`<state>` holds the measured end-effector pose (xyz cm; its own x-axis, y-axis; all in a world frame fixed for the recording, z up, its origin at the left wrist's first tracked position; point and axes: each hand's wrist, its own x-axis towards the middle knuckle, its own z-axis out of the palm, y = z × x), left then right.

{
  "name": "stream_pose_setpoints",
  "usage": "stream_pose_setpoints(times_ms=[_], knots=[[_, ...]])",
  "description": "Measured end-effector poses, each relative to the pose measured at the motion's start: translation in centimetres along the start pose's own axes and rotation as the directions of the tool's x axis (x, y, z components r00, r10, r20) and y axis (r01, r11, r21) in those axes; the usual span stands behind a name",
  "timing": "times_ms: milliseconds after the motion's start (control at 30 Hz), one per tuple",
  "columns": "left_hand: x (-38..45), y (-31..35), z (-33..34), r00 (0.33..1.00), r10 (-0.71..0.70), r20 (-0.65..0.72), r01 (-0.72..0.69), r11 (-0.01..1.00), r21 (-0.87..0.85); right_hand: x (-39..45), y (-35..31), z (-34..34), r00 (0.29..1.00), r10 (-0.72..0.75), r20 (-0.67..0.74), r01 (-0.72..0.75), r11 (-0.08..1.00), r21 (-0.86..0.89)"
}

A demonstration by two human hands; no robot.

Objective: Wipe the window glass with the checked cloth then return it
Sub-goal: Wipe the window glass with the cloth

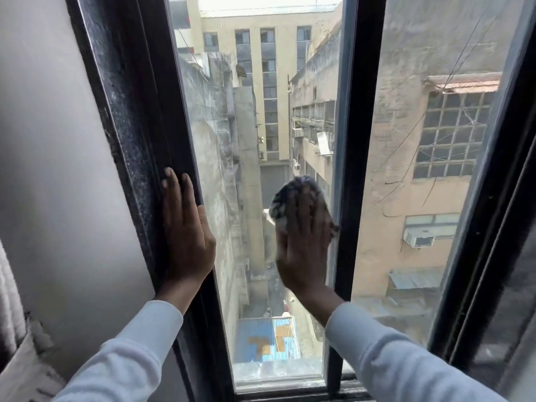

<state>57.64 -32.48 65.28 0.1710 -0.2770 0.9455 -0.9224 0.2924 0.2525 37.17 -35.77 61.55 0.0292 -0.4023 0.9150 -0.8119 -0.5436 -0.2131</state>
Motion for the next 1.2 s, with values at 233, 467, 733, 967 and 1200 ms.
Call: stream_pose_setpoints(times_ms=[233, 467, 733, 967, 1200], knots=[[0.0, -1.1, 0.6, 0.999, 0.044, -0.021, -0.044, 0.999, 0.028, 11.4, -3.2, 0.2, 0.958, -0.216, -0.188, 0.219, 0.976, -0.006], [-0.1, -0.3, 0.4, 1.0, -0.006, -0.011, 0.007, 0.999, 0.047, 0.7, -1.5, 0.2, 0.824, -0.537, 0.18, 0.555, 0.829, -0.071], [0.2, 1.3, -0.2, 0.997, -0.079, -0.003, 0.08, 0.996, 0.038, 1.7, 3.3, -2.6, 0.943, -0.323, 0.083, 0.328, 0.943, -0.06], [-0.3, 7.7, -0.2, 0.987, -0.116, 0.108, 0.09, 0.971, 0.222, -0.3, 10.0, -7.8, 0.753, -0.59, 0.291, 0.632, 0.772, -0.072], [-2.2, 18.1, 6.7, 0.835, 0.385, 0.394, -0.506, 0.819, 0.271, 5.6, 21.2, -13.0, 0.992, -0.126, -0.003, 0.125, 0.986, -0.111]])
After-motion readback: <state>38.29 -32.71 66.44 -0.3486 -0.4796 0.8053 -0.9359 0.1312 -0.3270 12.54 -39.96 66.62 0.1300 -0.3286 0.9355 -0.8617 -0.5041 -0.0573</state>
